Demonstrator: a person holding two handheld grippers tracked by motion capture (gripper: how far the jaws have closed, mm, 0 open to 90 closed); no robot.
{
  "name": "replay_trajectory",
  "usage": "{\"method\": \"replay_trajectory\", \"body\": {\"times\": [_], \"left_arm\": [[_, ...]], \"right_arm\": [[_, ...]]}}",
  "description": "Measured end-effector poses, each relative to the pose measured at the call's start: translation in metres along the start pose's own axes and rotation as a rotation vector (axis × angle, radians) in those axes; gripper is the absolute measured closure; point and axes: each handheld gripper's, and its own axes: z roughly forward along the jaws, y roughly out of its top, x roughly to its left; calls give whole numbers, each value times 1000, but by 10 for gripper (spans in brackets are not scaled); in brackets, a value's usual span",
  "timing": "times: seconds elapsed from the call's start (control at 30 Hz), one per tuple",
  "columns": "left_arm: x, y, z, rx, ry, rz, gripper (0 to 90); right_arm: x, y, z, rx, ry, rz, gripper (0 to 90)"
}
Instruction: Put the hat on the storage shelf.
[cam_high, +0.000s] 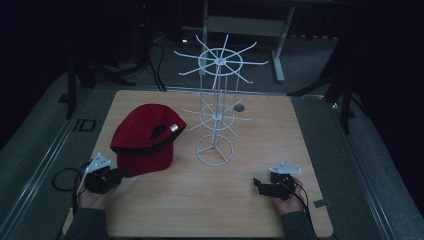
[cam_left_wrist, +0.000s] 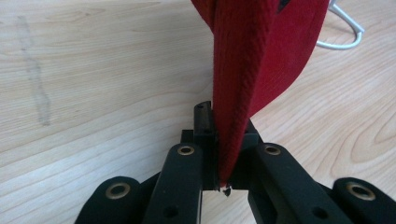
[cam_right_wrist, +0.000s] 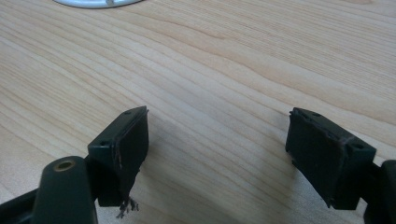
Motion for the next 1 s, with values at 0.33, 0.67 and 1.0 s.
{"method": "replay_trajectory", "body": {"times": [0.33,0.67,1.0], "left_arm": [[-8,22,16,-17,27,-23,864],[-8,46,15,-68,74,-43,864],[-5,66,11,-100,102,-38,863]], "right_arm": [[0,0,0,0,0,0,211],[0,0,0,0,0,1,211],[0,0,0,0,1,0,211]]}}
